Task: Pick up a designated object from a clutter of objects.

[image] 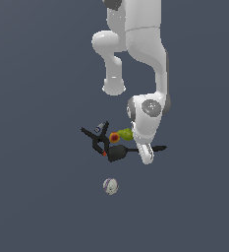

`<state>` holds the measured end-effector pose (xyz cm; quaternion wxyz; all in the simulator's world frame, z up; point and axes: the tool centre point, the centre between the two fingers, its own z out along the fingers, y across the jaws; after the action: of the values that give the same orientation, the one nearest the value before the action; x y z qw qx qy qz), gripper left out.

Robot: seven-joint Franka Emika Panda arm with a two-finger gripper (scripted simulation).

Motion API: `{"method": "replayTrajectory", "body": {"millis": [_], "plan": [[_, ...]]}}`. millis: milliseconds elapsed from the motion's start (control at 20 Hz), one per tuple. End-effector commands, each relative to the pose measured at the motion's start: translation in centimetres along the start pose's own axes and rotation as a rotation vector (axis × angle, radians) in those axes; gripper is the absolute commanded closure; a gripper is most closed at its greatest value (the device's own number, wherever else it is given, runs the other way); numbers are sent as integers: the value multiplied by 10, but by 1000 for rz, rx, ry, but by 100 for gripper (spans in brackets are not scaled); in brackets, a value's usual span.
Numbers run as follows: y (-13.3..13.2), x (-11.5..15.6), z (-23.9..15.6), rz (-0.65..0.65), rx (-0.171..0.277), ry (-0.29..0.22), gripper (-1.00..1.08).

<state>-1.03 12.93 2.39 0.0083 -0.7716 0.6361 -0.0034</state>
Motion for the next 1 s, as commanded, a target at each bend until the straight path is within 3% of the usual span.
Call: {"method": "replayTrajectory", "body": {"millis": [0,50,500,950], "plan": [[6,9,7,13,-17,5,108],[0,-1,0,-2,1,0,108],[0,1,-21,-1,0,0,108],[2,9,-83,2,-4,1,108]]}}
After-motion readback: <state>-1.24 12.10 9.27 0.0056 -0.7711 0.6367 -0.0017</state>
